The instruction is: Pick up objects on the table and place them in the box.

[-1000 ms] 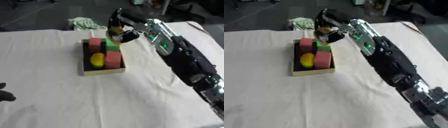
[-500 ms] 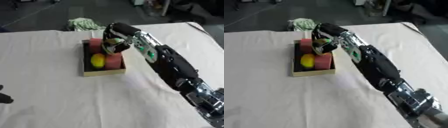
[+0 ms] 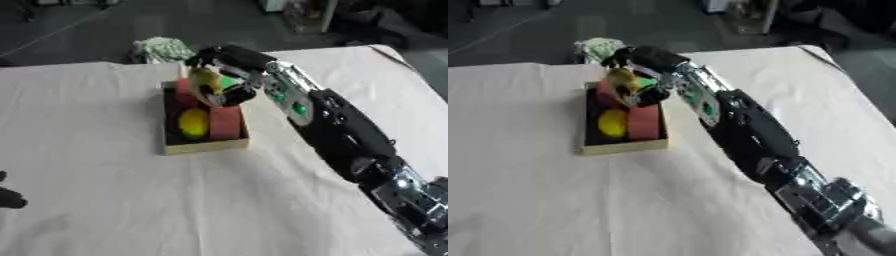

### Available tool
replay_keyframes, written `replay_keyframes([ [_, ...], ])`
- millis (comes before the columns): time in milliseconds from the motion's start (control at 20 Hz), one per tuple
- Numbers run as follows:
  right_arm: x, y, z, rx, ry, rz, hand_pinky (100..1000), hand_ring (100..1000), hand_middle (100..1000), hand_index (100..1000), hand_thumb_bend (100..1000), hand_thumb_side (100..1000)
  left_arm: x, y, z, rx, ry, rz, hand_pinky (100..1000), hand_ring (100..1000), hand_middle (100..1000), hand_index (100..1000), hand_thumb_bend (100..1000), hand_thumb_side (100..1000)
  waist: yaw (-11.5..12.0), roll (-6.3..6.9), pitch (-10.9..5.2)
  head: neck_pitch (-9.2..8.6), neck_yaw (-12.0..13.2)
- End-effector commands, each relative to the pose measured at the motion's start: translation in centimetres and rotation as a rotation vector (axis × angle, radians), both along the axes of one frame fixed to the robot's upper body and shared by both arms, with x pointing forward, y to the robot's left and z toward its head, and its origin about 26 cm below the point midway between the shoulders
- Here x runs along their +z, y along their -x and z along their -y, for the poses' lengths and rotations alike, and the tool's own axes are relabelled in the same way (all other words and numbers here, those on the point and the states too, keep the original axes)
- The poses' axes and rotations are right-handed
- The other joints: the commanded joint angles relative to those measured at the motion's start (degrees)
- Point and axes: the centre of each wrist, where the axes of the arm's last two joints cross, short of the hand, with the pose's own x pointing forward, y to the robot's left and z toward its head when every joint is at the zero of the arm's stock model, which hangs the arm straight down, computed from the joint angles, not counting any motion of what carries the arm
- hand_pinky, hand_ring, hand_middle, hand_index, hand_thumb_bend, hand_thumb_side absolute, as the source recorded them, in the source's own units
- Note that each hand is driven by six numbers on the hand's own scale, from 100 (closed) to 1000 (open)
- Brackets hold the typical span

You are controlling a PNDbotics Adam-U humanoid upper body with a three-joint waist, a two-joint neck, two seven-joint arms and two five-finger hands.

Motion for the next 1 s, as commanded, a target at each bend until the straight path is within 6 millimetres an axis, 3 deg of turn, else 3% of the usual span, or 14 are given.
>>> replay_keyframes([
  [50, 2.3, 0.6, 0.3, 0.026, 0.031, 0.028, 796, 851, 846, 939, 100, 250, 0.7, 0.1, 0.0, -0.005, -0.003, 0.026, 820, 640, 583, 832, 100, 692, -0.13, 0.26, -1.04, -0.55, 0.22],
  [200, 2.8, 1.0, 0.2, 0.047, 0.049, 0.015, 808, 862, 862, 946, 100, 256, 0.7, 0.1, 0.0, -0.004, -0.002, 0.026, 820, 639, 583, 833, 100, 692, -0.34, 0.36, -1.04, -0.63, 0.28],
  [350, 3.5, 1.9, 0.3, 0.077, 0.013, 0.035, 806, 859, 855, 943, 100, 167, 0.6, 0.1, -0.1, 0.004, -0.003, 0.025, 820, 639, 582, 832, 100, 693, -0.61, 0.3, -1.11, -0.56, 0.52],
  [600, 4.7, 4.9, 0.9, 0.131, -0.171, 0.094, 789, 831, 814, 921, 100, 171, 0.6, 0.2, -0.2, 0.014, -0.006, 0.018, 820, 638, 581, 832, 100, 700, -1.64, -0.12, -1.3, -0.35, 1.4],
  [700, 4.5, 6.9, 1.3, 0.158, -0.32, 0.109, 774, 806, 779, 899, 100, 299, 0.6, 0.2, -0.3, 0.02, -0.008, 0.017, 820, 638, 581, 832, 100, 701, -2.32, -0.44, -1.34, -0.28, 2.18],
  [750, 4.3, 8.0, 1.4, 0.172, -0.398, 0.107, 774, 806, 779, 899, 100, 299, 0.6, 0.2, -0.3, 0.022, -0.008, 0.017, 820, 638, 581, 832, 100, 701, -2.61, -0.57, -1.36, -0.27, 2.54],
  [800, 3.7, 9.0, 1.4, 0.19, -0.491, 0.093, 775, 792, 752, 883, 100, 392, 0.6, 0.2, -0.3, 0.025, -0.008, 0.018, 820, 638, 581, 832, 100, 700, -3.0, -0.67, -1.3, -0.3, 2.99],
  [1000, 1.4, 12.9, 1.2, 0.243, -0.816, 0.022, 753, 769, 723, 863, 100, 472, 0.9, 0.0, -0.3, 0.035, -0.001, 0.031, 820, 637, 581, 831, 100, 691, -3.99, -0.87, -0.95, -0.09, 4.53],
])
